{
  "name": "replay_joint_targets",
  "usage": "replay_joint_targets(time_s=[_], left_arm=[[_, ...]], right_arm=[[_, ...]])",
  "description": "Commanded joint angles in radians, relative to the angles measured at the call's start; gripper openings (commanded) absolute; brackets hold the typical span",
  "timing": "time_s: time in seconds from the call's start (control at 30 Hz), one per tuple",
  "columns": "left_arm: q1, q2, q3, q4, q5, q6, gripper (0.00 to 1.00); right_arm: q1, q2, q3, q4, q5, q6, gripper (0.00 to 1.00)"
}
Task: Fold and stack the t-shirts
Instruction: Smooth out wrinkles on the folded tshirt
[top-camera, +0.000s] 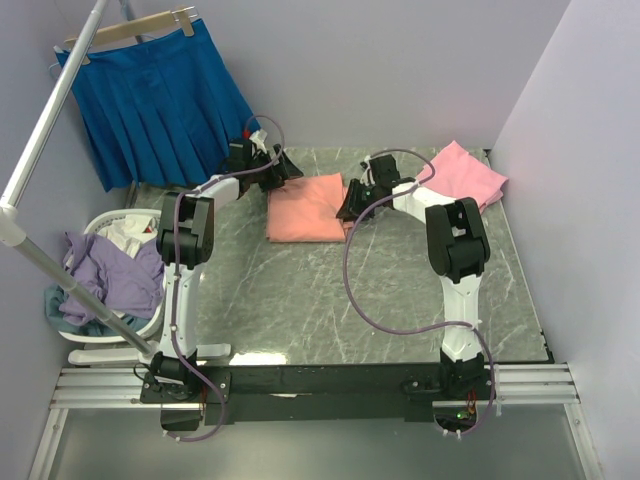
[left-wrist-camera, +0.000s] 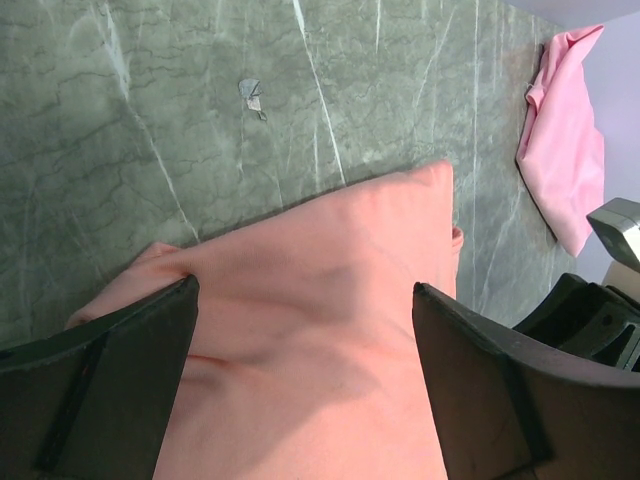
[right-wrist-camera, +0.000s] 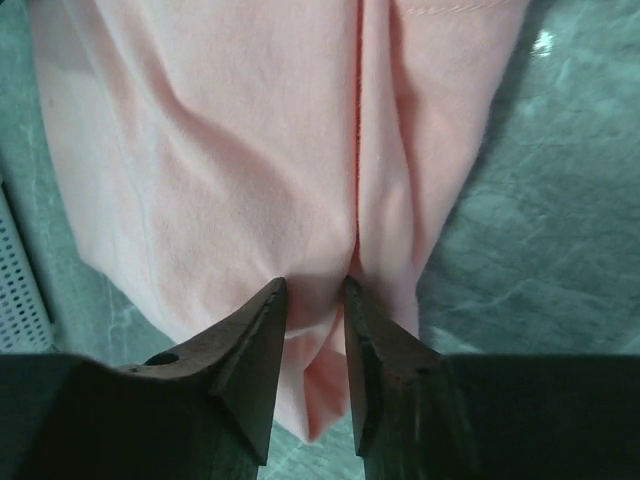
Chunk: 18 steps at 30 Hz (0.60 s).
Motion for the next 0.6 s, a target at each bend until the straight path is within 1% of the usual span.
replay_joint_targets(time_s=[0.0,0.1,0.13,0.2,0.23,0.27,0.3,0.37,0.4,0.47,0.5,0.57], left_arm=[[0.010,-0.039,-0.017,-0.024,0.005,0.021,0.93],[0.009,-0.071,-0.040,-0.016,0.000,0.024,0.93],[0.009,-0.095,-0.045,-0.030,-0.009,0.030,0.93],[0.007,-0.131,-0.063,-0.056,-0.062,0.048,0.93],[0.007,-0.175,-0.076,-0.061,-0.084,0.056,0.93],[0.007,-0.200,-0.095,-0.062,-0.127,0.065,0.93],[0.007,-0.227,-0.135,-0.062,-0.150,0.070,0.93],[0.007,-0.301,-0.178,-0.061,-0.202,0.075,0.94],[0.007,-0.325,-0.219,-0.090,-0.216,0.075,0.94],[0.004,-0.401,-0.275,-0.090,-0.239,0.069,0.94],[0.004,-0.425,-0.334,-0.090,-0.256,0.064,0.94],[-0.013,-0.499,-0.398,-0.093,-0.279,0.053,0.95]], right_arm=[[-0.006,0.016,-0.006,0.039,-0.092,0.011,0.36],[-0.009,0.014,-0.026,0.063,-0.118,0.016,0.34],[-0.010,0.010,-0.030,0.071,-0.124,0.016,0.26],[-0.018,0.005,-0.044,0.088,-0.129,0.025,0.19],[-0.018,0.004,-0.047,0.094,-0.135,0.025,0.12],[-0.024,0.001,-0.053,0.100,-0.140,0.027,0.08],[-0.029,-0.007,-0.064,0.111,-0.140,0.030,0.06],[-0.032,-0.013,-0.072,0.118,-0.141,0.027,0.06],[-0.035,-0.016,-0.073,0.115,-0.140,0.024,0.06],[-0.035,-0.018,-0.075,0.118,-0.144,0.019,0.05],[-0.035,-0.018,-0.076,0.120,-0.150,0.018,0.05],[-0.035,-0.019,-0.081,0.128,-0.155,0.018,0.05]])
